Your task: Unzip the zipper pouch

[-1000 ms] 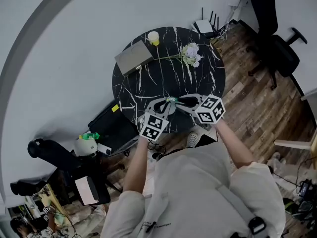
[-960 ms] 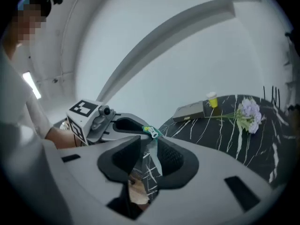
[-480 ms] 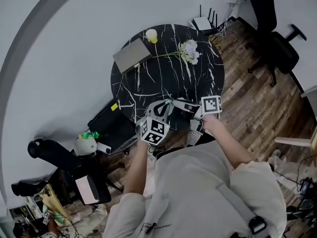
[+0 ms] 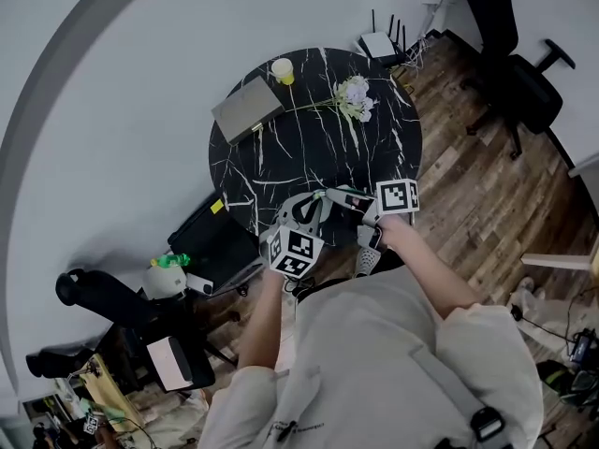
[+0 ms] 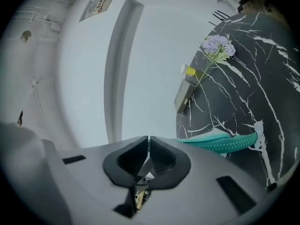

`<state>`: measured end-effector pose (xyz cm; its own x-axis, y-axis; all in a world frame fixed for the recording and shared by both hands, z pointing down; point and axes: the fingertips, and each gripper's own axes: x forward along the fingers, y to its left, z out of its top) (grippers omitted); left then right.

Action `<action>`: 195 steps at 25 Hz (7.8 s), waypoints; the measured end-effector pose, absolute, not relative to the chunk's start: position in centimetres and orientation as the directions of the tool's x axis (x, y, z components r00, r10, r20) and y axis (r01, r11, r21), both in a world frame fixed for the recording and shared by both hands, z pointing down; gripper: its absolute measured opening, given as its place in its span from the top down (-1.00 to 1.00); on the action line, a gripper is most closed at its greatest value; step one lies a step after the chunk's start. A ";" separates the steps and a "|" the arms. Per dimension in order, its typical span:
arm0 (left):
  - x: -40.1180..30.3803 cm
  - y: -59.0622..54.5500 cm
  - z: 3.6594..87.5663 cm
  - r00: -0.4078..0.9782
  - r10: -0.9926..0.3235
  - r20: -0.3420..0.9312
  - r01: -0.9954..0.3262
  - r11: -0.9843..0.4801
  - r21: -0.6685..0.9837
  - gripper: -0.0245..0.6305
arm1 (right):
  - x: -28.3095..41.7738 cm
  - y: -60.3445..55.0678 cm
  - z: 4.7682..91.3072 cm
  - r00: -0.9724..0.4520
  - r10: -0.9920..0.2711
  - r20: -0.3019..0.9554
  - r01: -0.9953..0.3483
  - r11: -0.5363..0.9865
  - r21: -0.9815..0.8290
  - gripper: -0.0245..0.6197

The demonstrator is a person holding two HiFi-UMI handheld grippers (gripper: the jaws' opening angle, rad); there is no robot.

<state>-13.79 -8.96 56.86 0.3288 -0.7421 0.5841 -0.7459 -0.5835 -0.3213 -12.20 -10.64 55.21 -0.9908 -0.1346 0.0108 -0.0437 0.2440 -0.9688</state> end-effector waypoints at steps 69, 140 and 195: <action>-11.8 -10.4 55.2 0.421 -0.733 0.534 -0.822 -0.557 -0.117 0.78 | -6.5 -13.7 55.3 -0.881 -0.436 0.186 -0.389 0.439 -0.810 0.89; -16.8 -11.1 54.7 0.327 -0.795 0.511 -0.895 -0.434 -0.101 0.78 | -0.8 -17.8 58.4 -0.724 -0.602 0.335 -0.625 0.369 -0.688 0.82; -21.9 -8.7 49.9 0.173 -0.940 0.293 -0.980 -0.134 0.150 0.78 | -11.8 -10.1 54.1 -0.889 -0.351 0.294 -0.429 0.862 -0.270 0.77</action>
